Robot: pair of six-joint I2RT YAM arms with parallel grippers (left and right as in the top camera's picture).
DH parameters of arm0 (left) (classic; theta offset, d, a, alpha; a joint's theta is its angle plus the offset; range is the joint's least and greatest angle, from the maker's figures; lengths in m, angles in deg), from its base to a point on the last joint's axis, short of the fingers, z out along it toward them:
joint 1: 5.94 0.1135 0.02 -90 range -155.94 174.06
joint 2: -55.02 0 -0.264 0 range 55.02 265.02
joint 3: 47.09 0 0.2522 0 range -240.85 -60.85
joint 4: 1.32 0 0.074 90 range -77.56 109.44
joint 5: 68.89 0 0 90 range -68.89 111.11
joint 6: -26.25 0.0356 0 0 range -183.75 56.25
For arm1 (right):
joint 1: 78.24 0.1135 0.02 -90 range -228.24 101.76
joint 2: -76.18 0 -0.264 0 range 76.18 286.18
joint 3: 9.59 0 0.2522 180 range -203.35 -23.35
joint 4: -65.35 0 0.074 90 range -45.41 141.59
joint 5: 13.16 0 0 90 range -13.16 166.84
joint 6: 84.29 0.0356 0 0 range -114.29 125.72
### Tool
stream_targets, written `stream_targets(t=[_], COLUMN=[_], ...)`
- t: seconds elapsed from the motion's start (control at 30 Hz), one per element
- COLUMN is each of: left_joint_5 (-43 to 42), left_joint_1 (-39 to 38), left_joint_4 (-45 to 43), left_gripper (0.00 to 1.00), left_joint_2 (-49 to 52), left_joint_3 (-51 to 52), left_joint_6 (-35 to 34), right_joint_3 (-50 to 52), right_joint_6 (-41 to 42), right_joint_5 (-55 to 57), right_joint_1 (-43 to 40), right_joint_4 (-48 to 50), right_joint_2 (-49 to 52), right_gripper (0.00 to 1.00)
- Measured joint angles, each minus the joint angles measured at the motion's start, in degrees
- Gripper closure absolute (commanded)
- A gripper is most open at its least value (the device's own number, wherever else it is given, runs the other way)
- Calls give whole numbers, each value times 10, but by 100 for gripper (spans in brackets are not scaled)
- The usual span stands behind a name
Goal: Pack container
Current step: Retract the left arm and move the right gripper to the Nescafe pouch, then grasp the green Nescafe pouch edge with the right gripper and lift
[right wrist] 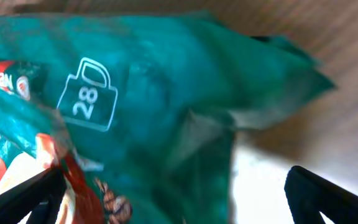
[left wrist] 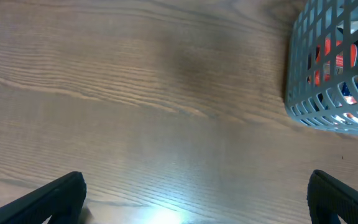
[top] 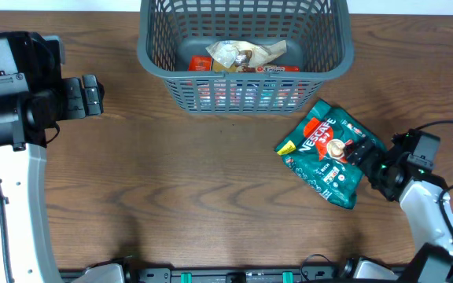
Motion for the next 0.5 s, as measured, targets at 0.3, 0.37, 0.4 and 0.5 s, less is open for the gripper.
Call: stream_targets(t=[0.3, 0.37, 0.4, 0.5], left_joint_5=[0, 0, 0, 0], left_joint_1=[0, 0, 0, 0], left_joint_4=[-1, -2, -2, -3], left_gripper=[1, 1, 1, 1], left_joint_2=[0, 0, 0, 0], left_joint_3=[0, 0, 0, 0], left_joint_6=[6, 6, 6, 6], right_joint_3=[4, 3, 1, -7], right_joint_6=[-8, -8, -8, -6], right_joint_5=[-65, -87, -97, -122], right_joint_1=[0, 0, 0, 0], right_joint_4=[83, 98, 104, 119], right_joint_2=[73, 88, 96, 111], right_gripper=[58, 99, 99, 99])
